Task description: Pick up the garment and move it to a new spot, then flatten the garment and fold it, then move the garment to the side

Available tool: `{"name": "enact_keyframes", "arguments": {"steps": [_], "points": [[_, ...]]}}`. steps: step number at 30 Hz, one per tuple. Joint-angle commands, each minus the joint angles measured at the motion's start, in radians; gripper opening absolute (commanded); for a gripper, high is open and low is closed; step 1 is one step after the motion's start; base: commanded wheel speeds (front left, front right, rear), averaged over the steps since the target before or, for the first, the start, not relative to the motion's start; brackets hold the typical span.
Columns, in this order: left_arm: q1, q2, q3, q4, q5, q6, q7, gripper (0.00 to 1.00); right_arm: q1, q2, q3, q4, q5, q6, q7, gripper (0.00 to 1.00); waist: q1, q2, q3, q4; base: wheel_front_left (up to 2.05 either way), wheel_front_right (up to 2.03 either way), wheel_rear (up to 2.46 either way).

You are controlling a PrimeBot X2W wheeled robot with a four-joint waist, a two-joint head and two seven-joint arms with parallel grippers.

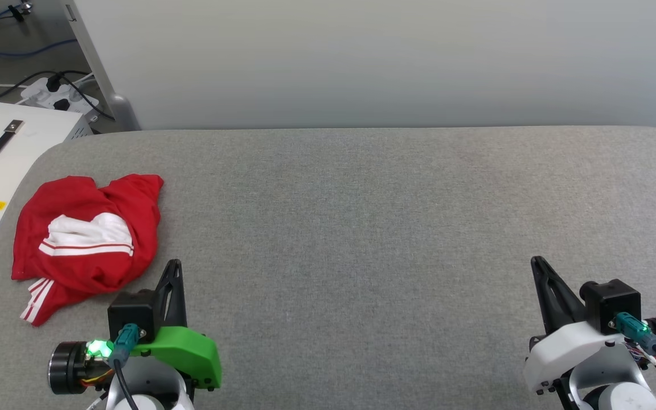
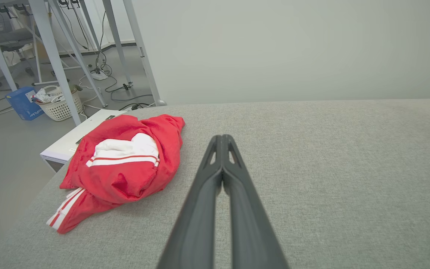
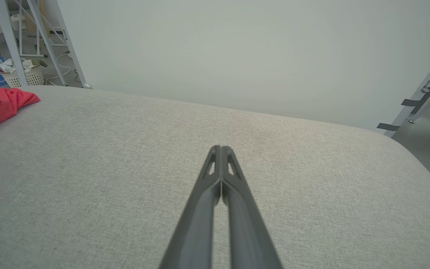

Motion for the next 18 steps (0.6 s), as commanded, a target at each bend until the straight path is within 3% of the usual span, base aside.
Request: {"name": "enact_keyframes", "arguments": {"steps": [1,10,11,18], "points": [[-0.001,-0.005,0.001,-0.002,0.009,-0.003,-0.001,0.00,-0.003,0.001,-0.002,-0.005,-0.009,-0.001,0.003,0.00,0.0000,0.0000,0.000,0.000,0.00,0.00,0.00],[-0.001,-0.005,0.001,-0.002,0.009,-0.003,-0.001,0.00,-0.003,0.001,-0.002,-0.005,-0.009,-0.001,0.003,0.00,0.0000,0.0000,0.000,0.000,0.00,0.00,0.00],[0.000,0.000,0.000,0.000,0.000,0.000,0.000,1.00,0.000,0.000,0.000,0.000,0.000,0.000,0.000,1.00,0.0000,0.0000,0.000,0.000,0.00,0.00,0.00],[-0.003,0.000,-0.003,0.001,-0.006,0.004,-0.008,1.00,-0.003,0.000,-0.004,0.001,0.010,0.000,-0.008,1.00,0.0000,0.0000,0.001,0.000,0.00,0.00,0.00]]}}
